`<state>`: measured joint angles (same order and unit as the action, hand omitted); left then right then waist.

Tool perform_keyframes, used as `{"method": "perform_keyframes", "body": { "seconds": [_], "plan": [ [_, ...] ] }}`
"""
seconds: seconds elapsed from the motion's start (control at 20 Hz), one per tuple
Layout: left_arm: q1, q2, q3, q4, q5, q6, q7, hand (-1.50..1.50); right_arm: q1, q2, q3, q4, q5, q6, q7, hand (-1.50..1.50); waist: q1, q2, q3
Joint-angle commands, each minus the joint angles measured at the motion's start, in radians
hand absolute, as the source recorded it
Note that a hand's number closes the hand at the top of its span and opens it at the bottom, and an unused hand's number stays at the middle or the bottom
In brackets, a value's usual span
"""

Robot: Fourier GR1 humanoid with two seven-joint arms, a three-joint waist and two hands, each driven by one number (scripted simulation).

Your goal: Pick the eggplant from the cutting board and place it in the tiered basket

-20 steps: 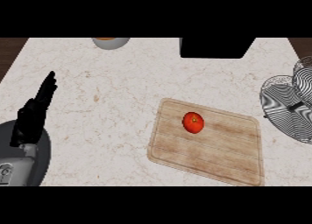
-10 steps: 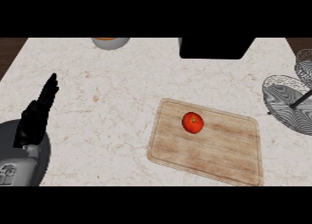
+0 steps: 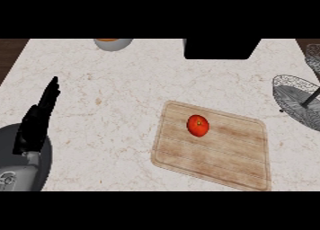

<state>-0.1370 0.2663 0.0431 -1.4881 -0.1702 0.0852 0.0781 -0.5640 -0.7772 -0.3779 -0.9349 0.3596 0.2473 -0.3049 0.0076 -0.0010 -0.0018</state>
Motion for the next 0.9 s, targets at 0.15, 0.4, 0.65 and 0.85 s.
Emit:
{"method": "perform_keyframes", "body": {
  "seconds": [0.15, 0.4, 0.65, 0.85],
  "plan": [
    [-0.068, 0.016, 0.038, 0.055, 0.021, -0.028, 0.025, 0.00, 0.009, -0.149, -0.147, 0.084, -0.111, 0.122, 0.055, -1.50, -0.014, 0.001, 0.002],
    [0.003, -0.018, 0.023, 0.063, 0.002, -0.005, -0.059, 0.00, 0.000, -0.313, -0.214, 0.311, -0.142, 0.258, 0.026, -1.50, 0.000, 0.006, 0.003],
    [-0.050, -0.015, 0.008, 0.003, -0.014, -0.003, 0.028, 0.00, 0.098, -0.427, -0.260, 0.500, -0.137, 0.342, -0.186, -1.50, 0.006, 0.009, 0.007],
    [-0.005, 0.000, 0.029, 0.013, -0.002, -0.018, -0.018, 0.00, 0.144, -0.478, -0.289, 0.601, -0.151, 0.414, -0.305, -1.50, 0.009, 0.011, 0.008]
  ]
}}
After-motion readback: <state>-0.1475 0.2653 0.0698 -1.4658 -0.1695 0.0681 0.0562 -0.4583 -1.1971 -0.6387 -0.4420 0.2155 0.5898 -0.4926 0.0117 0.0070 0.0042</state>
